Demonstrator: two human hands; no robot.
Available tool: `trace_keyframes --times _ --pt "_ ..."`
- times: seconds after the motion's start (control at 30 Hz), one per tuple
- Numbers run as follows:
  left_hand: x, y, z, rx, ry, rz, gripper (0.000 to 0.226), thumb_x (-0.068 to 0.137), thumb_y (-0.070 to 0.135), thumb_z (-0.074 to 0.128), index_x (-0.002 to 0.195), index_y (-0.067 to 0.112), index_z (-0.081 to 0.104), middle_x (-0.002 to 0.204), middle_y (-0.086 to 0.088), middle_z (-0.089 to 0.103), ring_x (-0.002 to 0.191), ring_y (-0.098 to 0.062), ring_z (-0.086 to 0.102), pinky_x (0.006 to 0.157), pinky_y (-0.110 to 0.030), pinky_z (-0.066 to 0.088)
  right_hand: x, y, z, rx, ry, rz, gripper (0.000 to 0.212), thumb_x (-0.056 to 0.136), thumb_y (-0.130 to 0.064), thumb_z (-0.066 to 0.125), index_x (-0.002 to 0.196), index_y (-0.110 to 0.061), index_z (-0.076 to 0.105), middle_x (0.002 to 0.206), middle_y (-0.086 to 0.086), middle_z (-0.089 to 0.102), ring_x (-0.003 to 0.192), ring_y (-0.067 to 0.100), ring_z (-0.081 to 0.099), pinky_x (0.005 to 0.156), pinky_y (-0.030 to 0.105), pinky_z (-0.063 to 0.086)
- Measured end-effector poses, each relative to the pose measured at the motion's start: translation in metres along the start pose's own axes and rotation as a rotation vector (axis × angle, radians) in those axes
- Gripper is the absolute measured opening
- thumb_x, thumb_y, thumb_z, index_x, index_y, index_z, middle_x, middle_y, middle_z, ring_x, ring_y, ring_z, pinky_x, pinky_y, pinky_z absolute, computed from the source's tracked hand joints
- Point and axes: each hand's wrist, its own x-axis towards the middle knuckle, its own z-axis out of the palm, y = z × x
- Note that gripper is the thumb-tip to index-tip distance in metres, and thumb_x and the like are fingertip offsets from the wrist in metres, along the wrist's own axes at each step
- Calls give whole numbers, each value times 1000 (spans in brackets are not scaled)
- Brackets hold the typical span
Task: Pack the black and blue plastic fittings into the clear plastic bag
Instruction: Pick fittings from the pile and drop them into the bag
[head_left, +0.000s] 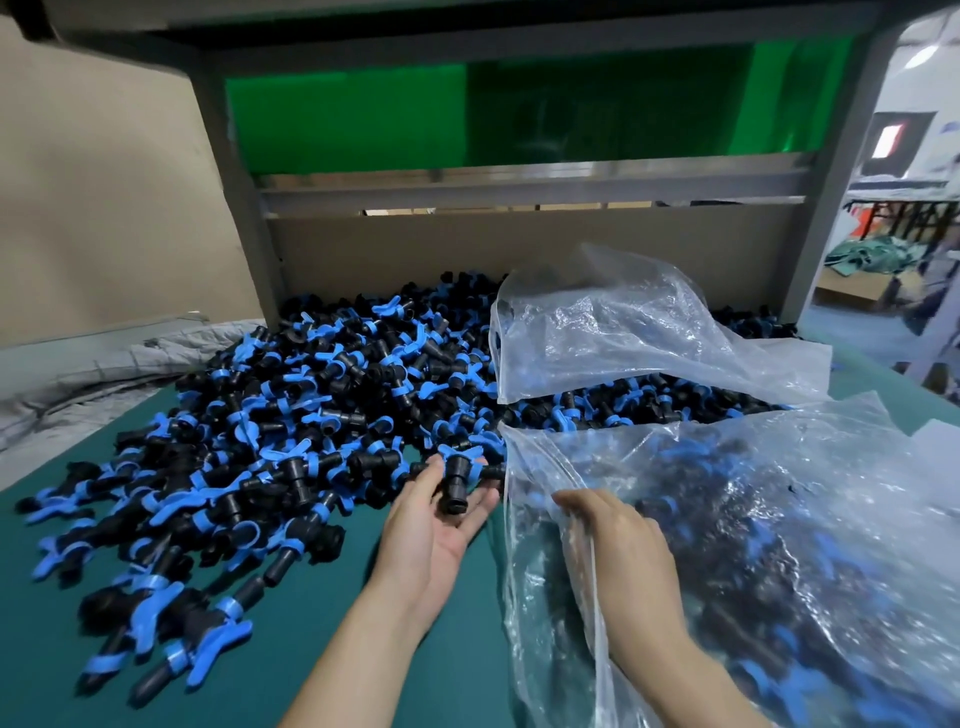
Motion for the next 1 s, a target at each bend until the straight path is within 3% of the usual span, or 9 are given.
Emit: trace_keyframes --times 0.23,0.43,0.6,0.73,1.0 --pt "0 -2 -1 -63 23 39 42 106 32 39 127 -2 53 109 -23 71 93 -35 72 70 -38 62 -2 0 -1 14 14 -10 38 99 -10 48 129 -30 62 127 -14 63 110 16 60 91 30 38" --pt "2 -11 0 92 2 156 28 104 27 45 124 8 51 111 -19 71 95 -38 71 66 -38 60 0 4 2 -3 26 -12 42 97 -4 48 127 -29 63 123 -12 65 104 20 61 89 32 40" --pt "1 -10 -2 152 7 220 22 105 25 44 104 5 51 81 -11 74 90 -38 72 65 -35 60 0 3 3 12 52 -10 39 99 -7 49 126 -31 63 121 -13 66 102 20 60 87 31 41" --pt "-5 -9 -3 207 23 249 31 106 26 42 107 -1 57 92 -22 74 85 -34 74 61 -31 59 -2 4 2 26 61 -12 37 99 -7 50 124 -28 65 119 -10 67 101 21 62 86 34 43" --pt "-4 -9 -4 207 0 249 36 105 30 43 114 -3 54 91 -25 73 76 -30 74 58 -29 58 -2 3 1 12 38 0 44 96 -4 49 128 -33 61 123 -15 64 102 20 59 88 32 44"
